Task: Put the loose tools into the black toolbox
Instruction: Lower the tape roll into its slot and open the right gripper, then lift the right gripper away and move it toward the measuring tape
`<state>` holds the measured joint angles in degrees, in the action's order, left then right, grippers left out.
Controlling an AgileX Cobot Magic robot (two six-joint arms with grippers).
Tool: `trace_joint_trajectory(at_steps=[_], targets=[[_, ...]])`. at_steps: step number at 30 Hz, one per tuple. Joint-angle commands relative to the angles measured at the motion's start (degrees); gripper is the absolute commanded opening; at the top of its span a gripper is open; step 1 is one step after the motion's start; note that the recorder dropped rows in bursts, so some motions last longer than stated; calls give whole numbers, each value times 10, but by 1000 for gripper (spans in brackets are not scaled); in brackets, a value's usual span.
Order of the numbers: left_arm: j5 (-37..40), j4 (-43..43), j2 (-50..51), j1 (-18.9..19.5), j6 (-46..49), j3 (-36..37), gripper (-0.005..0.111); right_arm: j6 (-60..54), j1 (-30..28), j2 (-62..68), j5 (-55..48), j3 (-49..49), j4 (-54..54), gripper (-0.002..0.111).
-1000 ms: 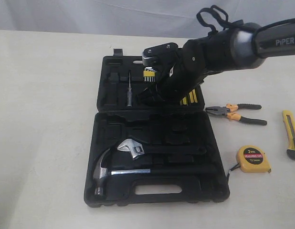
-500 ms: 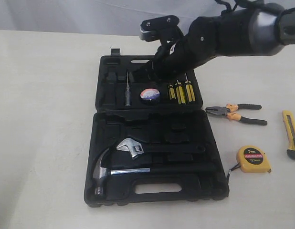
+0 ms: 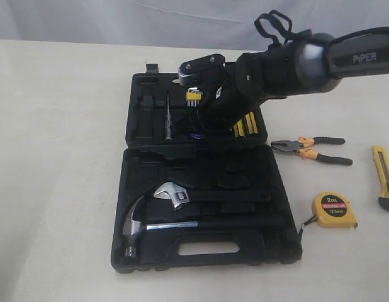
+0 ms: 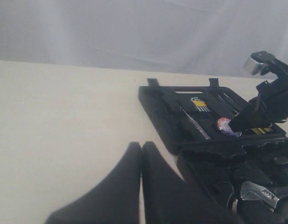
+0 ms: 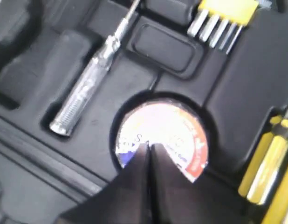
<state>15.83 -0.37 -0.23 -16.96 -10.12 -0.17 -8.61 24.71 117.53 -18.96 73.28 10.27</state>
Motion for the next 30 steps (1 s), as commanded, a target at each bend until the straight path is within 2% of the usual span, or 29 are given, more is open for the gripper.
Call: trace_joint_trajectory(at_steps=[1,8,16,21,30], targets=[[-2,4,2,-3,1,2,0,-2,0,-52,12,-1,-6,0],[-2,4,2,-3,1,2,0,4,0,-17,64,-1,-7,0],[-2,4,2,-3,1,2,0,4,0,42,80,-1,-7,0],[-2,4,2,-3,1,2,0,1,0,2,61,-1,-7,0],[-2,4,2,-3,1,2,0,0,-7,-145,-16,-1,-34,0]])
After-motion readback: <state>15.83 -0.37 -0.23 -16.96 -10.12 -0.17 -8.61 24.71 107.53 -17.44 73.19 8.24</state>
